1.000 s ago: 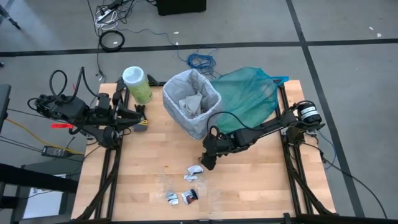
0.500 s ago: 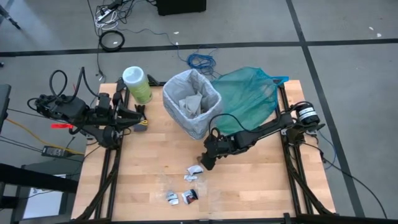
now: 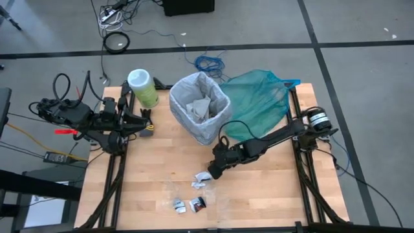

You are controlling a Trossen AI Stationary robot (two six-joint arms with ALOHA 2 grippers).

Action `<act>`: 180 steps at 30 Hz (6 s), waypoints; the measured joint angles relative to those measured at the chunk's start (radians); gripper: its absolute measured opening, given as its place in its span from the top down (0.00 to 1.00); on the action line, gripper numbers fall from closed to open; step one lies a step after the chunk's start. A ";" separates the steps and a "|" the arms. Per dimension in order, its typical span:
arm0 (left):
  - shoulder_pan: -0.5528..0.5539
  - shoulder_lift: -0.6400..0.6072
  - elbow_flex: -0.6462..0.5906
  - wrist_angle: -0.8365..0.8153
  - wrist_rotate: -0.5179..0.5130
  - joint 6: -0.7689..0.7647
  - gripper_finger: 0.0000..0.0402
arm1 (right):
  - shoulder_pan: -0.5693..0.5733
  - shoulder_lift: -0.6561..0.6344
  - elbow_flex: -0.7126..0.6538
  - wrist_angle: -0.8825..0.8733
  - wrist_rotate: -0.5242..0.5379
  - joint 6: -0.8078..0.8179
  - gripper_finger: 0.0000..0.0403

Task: Place trash/remove bag and relplace
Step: Put the brown cardboard piece into the trash bin, then put the dark blue paper into the trash bin, then put the transparent plastic into the trash bin

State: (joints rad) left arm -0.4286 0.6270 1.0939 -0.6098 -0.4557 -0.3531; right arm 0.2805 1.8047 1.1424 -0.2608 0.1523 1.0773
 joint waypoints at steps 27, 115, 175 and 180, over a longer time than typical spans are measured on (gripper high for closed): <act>0.000 0.000 0.000 -0.018 -0.023 0.003 0.69 | -0.219 -0.260 0.722 -0.159 0.201 -0.709 1.00; 0.000 0.014 0.000 -0.132 -0.004 -0.044 0.69 | 0.001 0.538 0.726 -0.635 -0.134 -0.530 0.77; 0.000 0.014 0.000 -0.151 -0.048 -0.025 0.69 | -0.412 -0.154 0.718 -0.455 0.038 -0.835 0.34; 0.000 0.014 0.000 -0.153 -0.051 -0.021 0.69 | -0.383 -0.171 0.724 -0.451 -0.124 -0.700 0.29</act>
State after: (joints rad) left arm -0.4283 0.6415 1.0938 -0.7628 -0.5067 -0.3744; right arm -0.1028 1.6339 1.8668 -0.7117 0.0285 0.3773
